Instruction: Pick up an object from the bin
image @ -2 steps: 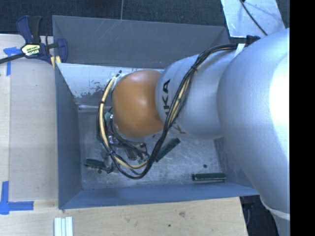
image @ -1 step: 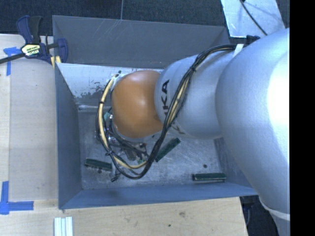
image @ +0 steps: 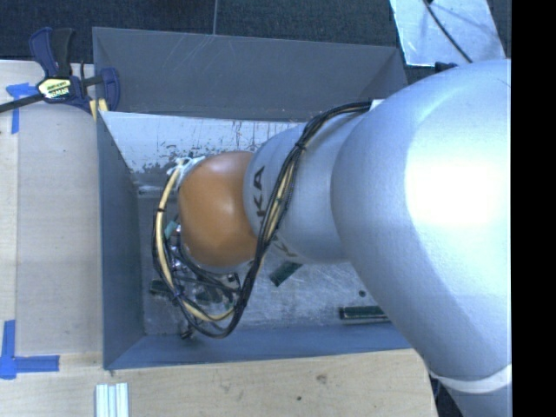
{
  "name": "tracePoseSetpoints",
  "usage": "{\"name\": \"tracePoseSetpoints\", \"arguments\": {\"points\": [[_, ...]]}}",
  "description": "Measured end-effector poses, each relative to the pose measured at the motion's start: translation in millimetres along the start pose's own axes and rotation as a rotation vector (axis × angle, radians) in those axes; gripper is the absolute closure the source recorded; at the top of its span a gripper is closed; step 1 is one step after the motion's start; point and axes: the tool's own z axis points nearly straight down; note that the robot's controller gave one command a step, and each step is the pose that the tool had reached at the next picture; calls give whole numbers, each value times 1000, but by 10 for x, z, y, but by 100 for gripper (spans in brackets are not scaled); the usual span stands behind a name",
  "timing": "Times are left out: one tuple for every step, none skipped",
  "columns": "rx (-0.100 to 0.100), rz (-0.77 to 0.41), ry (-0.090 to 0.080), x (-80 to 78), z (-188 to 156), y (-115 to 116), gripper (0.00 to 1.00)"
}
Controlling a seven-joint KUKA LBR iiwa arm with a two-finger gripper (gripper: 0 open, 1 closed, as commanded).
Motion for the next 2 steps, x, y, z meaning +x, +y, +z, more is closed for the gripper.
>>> {"name": "tracePoseSetpoints", "arguments": {"points": [[-1,3,-6,-18,-32,-9,100],[0,-36,-16,-194,-1335,-250,100]]}}
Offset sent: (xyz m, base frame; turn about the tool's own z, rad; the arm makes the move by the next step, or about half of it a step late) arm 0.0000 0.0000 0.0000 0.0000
